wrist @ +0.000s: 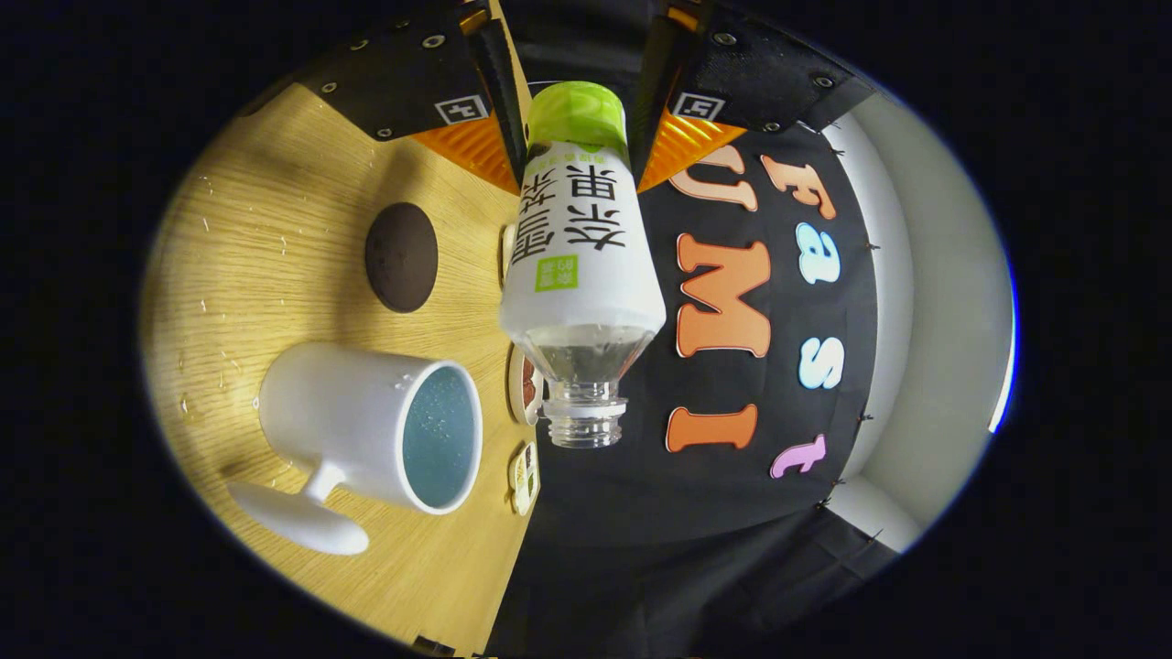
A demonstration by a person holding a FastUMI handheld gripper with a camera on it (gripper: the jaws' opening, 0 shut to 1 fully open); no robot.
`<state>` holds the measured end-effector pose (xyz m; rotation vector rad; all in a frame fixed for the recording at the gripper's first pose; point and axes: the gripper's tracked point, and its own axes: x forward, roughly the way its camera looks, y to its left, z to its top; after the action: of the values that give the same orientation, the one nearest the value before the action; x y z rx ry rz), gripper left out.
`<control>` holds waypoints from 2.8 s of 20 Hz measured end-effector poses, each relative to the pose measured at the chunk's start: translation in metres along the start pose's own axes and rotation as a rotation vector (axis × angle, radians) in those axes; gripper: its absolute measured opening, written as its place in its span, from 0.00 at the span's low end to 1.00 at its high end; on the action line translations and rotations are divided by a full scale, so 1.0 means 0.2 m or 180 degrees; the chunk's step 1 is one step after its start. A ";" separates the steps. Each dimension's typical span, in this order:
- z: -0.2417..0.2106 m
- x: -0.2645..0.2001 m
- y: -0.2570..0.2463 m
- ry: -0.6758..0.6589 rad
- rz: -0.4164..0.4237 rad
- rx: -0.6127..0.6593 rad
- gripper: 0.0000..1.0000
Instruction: Take the bottle from table, then pour the juice into the cup, finally place the bottle on the coaster
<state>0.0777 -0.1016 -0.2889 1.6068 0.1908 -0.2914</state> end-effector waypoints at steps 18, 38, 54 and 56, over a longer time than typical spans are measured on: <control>0.03 0.02 0.04 0.0037 0.0102 0.0514 0.58; 0.05 0.04 0.06 -0.0107 0.0193 0.0829 0.58; 0.06 0.06 0.06 -0.0194 0.0274 0.1059 0.58; 0.05 0.06 0.07 -0.0192 0.0281 0.1099 0.58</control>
<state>0.0927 -0.1129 -0.2800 1.9392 0.0223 -0.3163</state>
